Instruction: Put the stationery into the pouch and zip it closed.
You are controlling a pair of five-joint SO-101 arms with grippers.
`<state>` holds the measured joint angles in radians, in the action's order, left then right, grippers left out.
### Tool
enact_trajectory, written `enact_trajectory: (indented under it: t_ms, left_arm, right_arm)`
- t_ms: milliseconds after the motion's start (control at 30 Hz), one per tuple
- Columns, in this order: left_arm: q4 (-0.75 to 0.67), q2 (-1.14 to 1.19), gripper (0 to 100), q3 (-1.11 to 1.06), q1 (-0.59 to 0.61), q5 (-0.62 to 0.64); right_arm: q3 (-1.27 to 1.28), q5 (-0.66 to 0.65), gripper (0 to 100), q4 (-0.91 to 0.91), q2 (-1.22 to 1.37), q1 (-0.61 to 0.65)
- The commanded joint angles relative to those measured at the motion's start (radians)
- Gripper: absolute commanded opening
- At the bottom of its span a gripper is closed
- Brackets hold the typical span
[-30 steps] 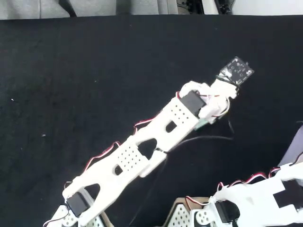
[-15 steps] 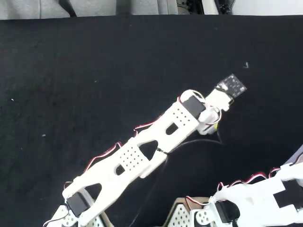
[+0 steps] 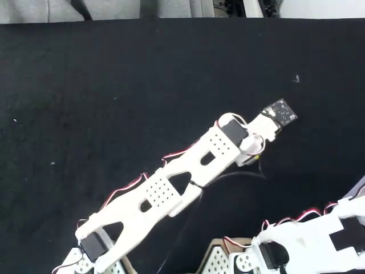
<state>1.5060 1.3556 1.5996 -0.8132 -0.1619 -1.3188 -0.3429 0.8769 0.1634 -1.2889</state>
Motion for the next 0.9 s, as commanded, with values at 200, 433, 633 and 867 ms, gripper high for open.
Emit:
enact_trajectory:
  t_ms: [200, 433, 633, 867]
  left_arm:
    - [0.064, -0.058, 3, 0.067, 0.004, -0.008]
    - [0.258, -0.439, 3, 0.061, 0.013, 0.005]
    - [0.258, -0.893, 3, 0.059, 0.157, 0.218]
    - [0.256, -1.416, 3, 0.058, 0.32, 0.224]
  right_arm:
    - [-0.047, 0.002, 1.1, 0.046, -0.021, 0.034]
    - [-0.07, 0.002, 1.1, 0.173, -0.027, 0.183]
    - [-0.165, 0.104, 1.1, 0.356, -0.082, 0.353]
    - [-0.188, 0.195, 1.1, 0.47, -0.179, 0.595]
